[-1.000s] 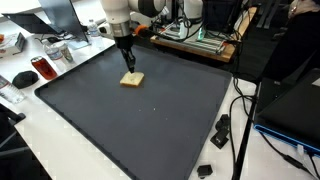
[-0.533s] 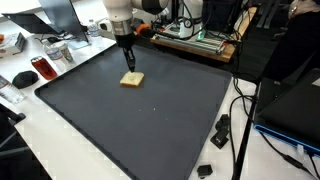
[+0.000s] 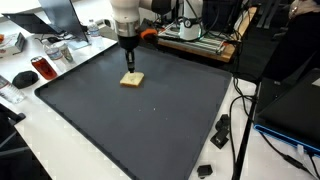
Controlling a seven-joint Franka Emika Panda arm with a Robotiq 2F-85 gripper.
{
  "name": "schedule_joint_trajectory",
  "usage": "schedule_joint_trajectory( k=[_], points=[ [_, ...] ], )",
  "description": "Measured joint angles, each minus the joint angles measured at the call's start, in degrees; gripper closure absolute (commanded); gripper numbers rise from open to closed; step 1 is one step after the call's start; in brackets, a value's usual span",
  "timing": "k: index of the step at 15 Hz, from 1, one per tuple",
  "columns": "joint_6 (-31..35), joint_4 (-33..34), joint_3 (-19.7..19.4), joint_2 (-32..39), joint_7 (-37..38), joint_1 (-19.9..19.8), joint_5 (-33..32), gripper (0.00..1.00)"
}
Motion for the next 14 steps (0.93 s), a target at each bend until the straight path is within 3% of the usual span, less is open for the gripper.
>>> schedule_joint_trajectory(
  k=[14],
  points=[
    [-14.9, 10.6, 0.4, 8.3, 29.9, 6.1, -15.2, 0.95]
  ],
)
